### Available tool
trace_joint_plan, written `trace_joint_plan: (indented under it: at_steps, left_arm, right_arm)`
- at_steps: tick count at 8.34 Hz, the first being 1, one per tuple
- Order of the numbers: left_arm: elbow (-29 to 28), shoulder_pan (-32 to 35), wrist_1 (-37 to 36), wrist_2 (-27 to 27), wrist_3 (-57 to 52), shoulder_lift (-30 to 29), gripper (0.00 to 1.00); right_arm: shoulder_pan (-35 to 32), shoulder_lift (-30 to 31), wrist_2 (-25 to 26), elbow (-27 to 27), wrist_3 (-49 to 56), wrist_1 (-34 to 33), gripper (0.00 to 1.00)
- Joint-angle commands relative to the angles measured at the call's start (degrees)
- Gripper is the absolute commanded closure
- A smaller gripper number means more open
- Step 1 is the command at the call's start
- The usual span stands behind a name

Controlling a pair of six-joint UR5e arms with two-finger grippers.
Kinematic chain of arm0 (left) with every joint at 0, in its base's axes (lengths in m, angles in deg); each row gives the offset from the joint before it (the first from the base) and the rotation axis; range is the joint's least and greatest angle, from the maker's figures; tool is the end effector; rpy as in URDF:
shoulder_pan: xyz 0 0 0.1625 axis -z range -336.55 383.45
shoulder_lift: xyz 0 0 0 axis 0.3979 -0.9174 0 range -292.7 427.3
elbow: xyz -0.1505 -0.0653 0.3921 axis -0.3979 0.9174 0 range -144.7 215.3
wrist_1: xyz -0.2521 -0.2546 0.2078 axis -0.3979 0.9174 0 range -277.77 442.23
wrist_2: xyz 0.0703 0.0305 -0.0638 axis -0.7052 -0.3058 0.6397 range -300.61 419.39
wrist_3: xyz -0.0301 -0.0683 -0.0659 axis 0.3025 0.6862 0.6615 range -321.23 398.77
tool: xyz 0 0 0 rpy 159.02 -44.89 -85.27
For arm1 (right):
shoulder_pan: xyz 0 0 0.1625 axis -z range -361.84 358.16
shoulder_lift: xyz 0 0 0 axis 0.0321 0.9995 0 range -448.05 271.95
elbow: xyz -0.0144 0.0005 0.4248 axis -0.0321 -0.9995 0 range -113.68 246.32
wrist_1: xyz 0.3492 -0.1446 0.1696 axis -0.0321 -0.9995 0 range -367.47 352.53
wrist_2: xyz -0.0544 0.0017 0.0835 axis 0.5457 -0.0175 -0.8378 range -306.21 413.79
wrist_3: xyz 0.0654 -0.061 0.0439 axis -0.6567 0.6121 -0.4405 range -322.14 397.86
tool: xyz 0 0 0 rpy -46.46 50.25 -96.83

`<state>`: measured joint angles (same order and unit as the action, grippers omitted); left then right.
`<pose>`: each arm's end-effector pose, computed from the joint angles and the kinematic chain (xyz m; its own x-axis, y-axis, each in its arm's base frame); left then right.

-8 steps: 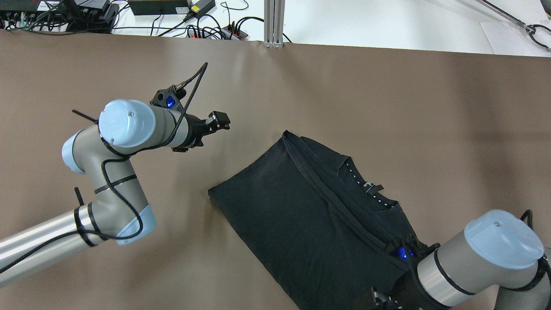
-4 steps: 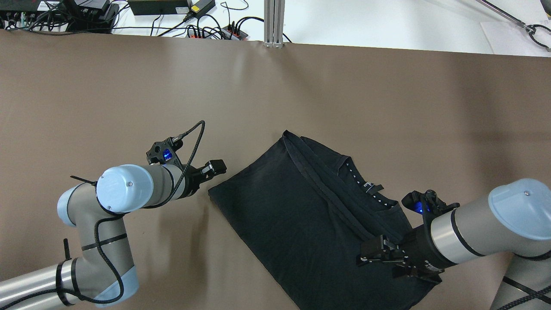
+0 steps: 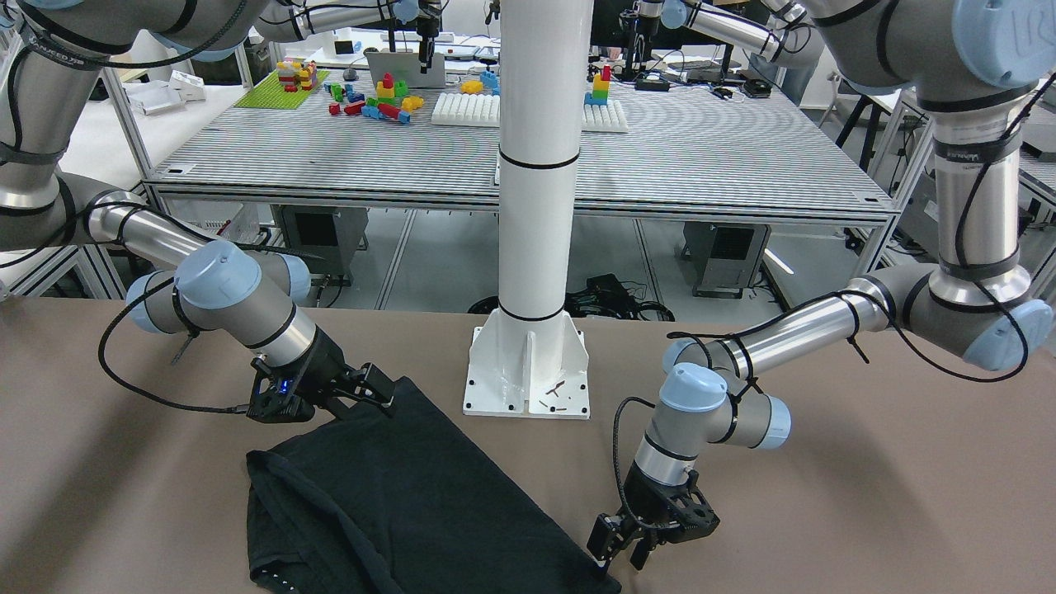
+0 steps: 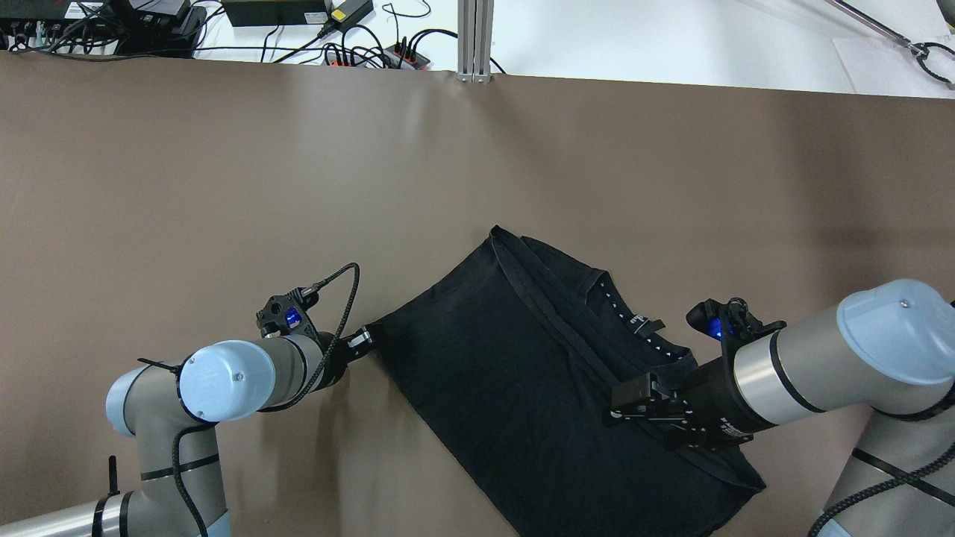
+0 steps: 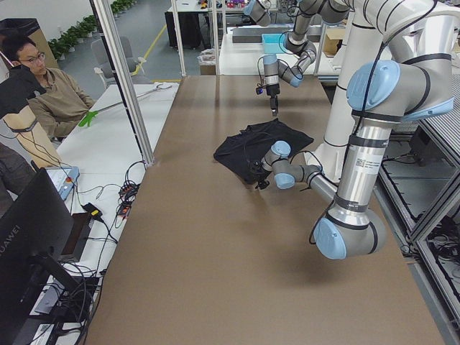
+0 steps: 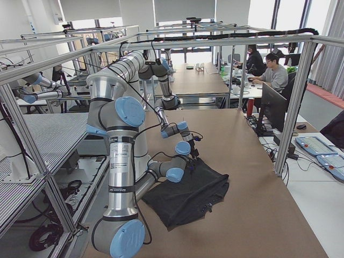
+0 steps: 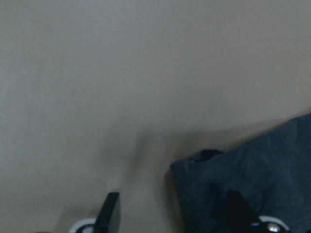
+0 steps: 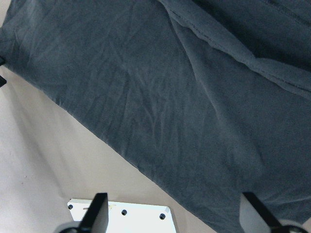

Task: Fold clothes
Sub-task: 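Grasp the folded edge with the right gripper and lift it, rotating the shirt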

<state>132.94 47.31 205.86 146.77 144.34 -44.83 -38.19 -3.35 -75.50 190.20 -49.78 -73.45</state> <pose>0.5241 -0.3826 0.3169 0.2759 -0.4153 -0.8668 0.5353 0.8154 -0.2203 -0.3265 -0.3275 0.2838 0.3631 0.2277 0.9035 0.0115 0.9685 -0.2487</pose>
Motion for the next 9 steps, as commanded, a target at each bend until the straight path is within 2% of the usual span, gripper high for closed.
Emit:
trace_joint_plan:
  at_steps: [1, 2, 4, 6, 7, 8, 9]
  left_arm:
    - [-1.39, -1.01, -0.05, -0.64, 1.13, -1.15, 0.49]
    - [-2.36, -1.01, 0.03, -0.64, 1.04, -1.59, 0.58]
    - [-2.89, -0.40, 0.03, -0.72, 0.34, -1.77, 0.63]
    - [-3.16, 1.00, 0.04, -0.64, -0.10, -2.03, 0.74]
    - [-3.16, 2.23, 0.04, -0.64, -1.49, -2.04, 0.83]
    - [-3.07, 2.76, 0.04, -0.64, -3.07, -1.95, 0.98]
    - [-2.90, 3.90, 0.04, -0.46, -3.61, -2.04, 1.00]
  right_arm:
    - [-1.52, -0.51, -0.43, -0.05, -0.08, -0.11, 0.05]
    - [-2.66, -0.51, -0.69, 0.30, -0.08, -0.11, 0.05]
    - [-3.46, -0.33, -0.78, 0.39, -0.08, -0.02, 0.05]
    - [-3.55, 0.28, -0.78, 1.18, -0.08, -0.02, 0.05]
    - [-3.55, 0.28, -0.87, 1.19, -0.08, -0.02, 0.05]
    - [-3.55, 0.28, -0.87, 1.19, -0.08, -0.02, 0.05]
    - [-3.55, 0.37, -0.78, 1.19, -0.08, -0.02, 0.05]
